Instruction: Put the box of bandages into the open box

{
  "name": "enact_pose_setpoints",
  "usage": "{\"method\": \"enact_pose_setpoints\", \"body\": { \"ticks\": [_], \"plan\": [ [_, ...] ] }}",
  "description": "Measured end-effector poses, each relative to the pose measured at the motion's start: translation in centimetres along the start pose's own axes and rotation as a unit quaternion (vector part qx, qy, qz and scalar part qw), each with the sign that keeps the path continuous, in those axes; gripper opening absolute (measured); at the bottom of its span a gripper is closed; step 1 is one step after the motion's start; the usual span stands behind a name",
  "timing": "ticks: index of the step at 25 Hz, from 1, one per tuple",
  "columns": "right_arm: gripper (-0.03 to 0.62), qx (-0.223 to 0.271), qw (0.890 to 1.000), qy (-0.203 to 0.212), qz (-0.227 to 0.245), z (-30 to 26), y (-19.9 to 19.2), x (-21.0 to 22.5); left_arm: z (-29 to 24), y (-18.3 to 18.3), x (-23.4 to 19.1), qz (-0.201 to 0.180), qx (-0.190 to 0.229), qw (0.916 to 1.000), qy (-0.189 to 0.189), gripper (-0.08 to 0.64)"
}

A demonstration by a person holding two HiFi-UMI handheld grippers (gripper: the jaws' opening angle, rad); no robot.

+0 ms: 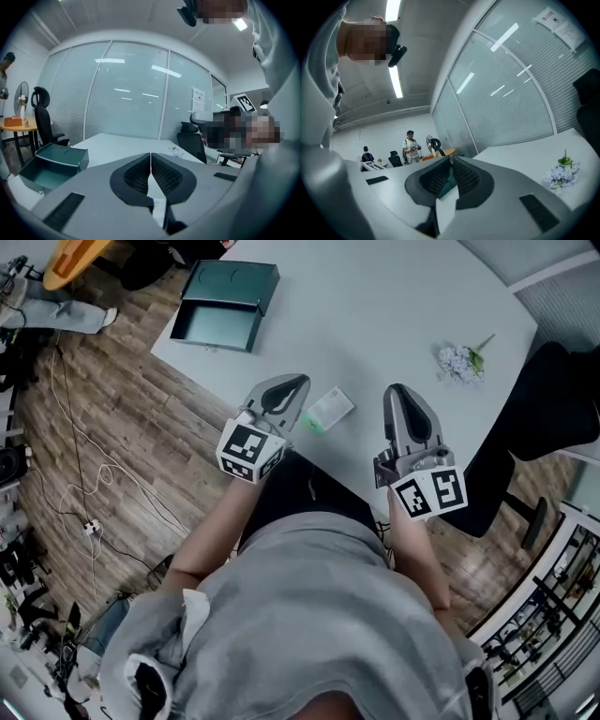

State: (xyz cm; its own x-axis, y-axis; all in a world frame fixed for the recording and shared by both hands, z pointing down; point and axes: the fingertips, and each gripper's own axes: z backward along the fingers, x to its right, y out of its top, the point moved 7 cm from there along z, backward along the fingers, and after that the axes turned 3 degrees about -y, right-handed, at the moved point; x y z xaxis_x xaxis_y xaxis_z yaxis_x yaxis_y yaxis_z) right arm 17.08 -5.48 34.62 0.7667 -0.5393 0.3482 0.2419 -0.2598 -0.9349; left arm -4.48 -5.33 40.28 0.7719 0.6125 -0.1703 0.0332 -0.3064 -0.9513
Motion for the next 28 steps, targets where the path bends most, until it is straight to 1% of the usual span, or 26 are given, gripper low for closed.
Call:
{"method": "enact_pose_setpoints", "body": {
  "ticks": [3, 6, 8, 10, 12, 15, 16, 17, 18, 19, 20, 22, 25, 27, 28],
  "plan": [
    [0.054, -0.082, 0.997, -0.001, -0.013, -1.4, -5.8, 2.1, -1.8, -2.6, -0.8, -0.002, -0.028, 0.9995, -0.016, 0.021],
    [0.055, -0.166, 0.985, 0.013, -0.046, -2.4, -11.3, 3.5, -3.7, -5.7, -1.4, -0.009, -0.061, 0.9973, -0.039, 0.023],
    [0.055, -0.204, 0.976, 0.014, -0.077, -2.7, -14.3, 3.5, -4.6, -7.7, -1.6, -0.005, -0.089, 0.9943, -0.058, 0.023],
    [0.055, -0.231, 0.967, 0.005, -0.107, -2.9, -17.0, 3.6, -5.4, -9.5, -1.8, 0.012, -0.109, 0.9905, -0.083, 0.023],
    [0.055, -0.257, 0.959, -0.009, -0.118, -3.1, -19.2, 3.8, -6.1, -11.1, -1.9, 0.027, -0.138, 0.9849, -0.101, 0.025],
    [0.058, -0.283, 0.953, -0.043, -0.102, -3.2, -21.1, 4.1, -7.1, -13.3, -2.2, 0.032, -0.187, 0.9754, -0.112, 0.06],
    [0.066, -0.289, 0.951, -0.054, -0.098, -3.3, -21.5, 4.2, -7.3, -13.8, -2.2, 0.032, -0.2, 0.9724, -0.115, 0.094],
    [0.089, -0.295, 0.948, -0.062, -0.098, -3.4, -21.9, 4.3, -7.6, -14.4, -2.3, 0.031, -0.213, 0.9694, -0.119, 0.123],
    [0.134, -0.301, 0.946, -0.068, -0.101, -3.5, -22.3, 4.3, -7.8, -14.9, -2.3, 0.029, -0.224, 0.9663, -0.122, 0.134],
    [0.164, -0.307, 0.943, -0.071, -0.105, -3.6, -22.7, 4.3, -8.0, -15.3, -2.3, 0.027, -0.235, 0.9636, -0.125, 0.137],
    [0.169, -0.313, 0.941, -0.071, -0.107, -3.6, -23.1, 4.2, -8.1, -15.7, -2.4, 0.026, -0.243, 0.9613, -0.126, 0.137],
    [0.17, -0.321, 0.938, -0.072, -0.111, -3.6, -23.6, 4.0, -8.4, -16.1, -2.3, 0.021, -0.255, 0.9582, -0.128, 0.136],
    [0.169, -0.332, 0.933, -0.076, -0.118, -3.6, -24.3, 3.9, -8.5, -16.5, -2.1, 0.001, -0.271, 0.9531, -0.134, 0.11],
    [0.17, -0.342, 0.929, -0.078, -0.121, -3.6, -24.7, 4.2, -8.9, -16.9, -2.1, -0.009, -0.283, 0.9492, -0.137, 0.109],
    [0.169, -0.347, 0.927, -0.079, -0.122, -3.6, -24.9, 4.4, -9.1, -17.1, -2.0, -0.011, -0.285, 0.9487, -0.137, 0.109]
  ]
}}
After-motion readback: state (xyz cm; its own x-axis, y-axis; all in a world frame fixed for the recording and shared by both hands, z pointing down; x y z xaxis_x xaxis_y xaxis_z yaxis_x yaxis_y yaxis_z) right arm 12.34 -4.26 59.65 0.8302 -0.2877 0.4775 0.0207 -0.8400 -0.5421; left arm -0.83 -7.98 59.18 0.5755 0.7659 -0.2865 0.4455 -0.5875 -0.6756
